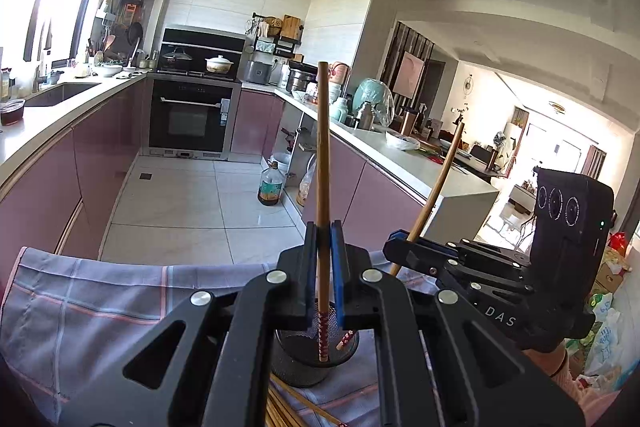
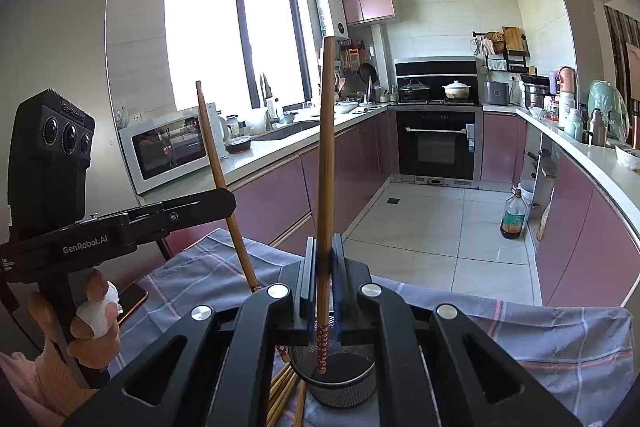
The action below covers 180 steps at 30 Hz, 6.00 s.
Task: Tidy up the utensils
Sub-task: 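Lower the left tool's chopstick into the mesh cup and open while the right tool does the same, then withdraw both tools from the cup back over the chopstick pile, then close the left tool on another chopstick while the right tool grasps one too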
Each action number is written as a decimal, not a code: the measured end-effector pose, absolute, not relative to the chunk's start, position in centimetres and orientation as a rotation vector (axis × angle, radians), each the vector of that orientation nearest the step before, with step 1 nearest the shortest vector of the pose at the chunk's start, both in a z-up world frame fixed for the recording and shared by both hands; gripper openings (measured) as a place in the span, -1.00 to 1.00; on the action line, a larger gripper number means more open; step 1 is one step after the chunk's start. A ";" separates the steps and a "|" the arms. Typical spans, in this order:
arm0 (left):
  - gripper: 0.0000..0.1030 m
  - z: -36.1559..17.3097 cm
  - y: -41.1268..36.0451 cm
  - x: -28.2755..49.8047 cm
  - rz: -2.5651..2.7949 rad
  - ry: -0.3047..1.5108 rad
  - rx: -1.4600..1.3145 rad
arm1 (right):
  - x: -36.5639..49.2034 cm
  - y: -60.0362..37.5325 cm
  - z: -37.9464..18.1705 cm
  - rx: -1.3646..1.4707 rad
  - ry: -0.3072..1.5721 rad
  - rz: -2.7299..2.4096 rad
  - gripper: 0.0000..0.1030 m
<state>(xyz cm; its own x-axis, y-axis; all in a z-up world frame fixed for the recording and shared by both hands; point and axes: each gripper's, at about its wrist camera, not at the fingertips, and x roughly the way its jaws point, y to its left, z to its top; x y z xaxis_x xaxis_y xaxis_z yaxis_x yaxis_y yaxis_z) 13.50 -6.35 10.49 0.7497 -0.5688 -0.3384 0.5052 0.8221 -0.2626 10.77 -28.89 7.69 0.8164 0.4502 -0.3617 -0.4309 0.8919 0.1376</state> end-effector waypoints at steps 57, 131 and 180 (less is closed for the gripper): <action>-0.46 1.9 -6.2 19.7 -0.446 0.619 -0.136 | 15.9 -29.2 2.7 0.098 0.603 0.382 -0.32; -0.34 -12.0 -2.7 9.7 -0.354 0.911 0.076 | 9.4 -23.3 -7.5 -0.017 0.904 0.492 -0.65; -0.86 -10.5 -3.8 9.9 -0.367 0.884 0.049 | 8.2 -23.6 -5.4 0.006 0.827 0.541 -0.89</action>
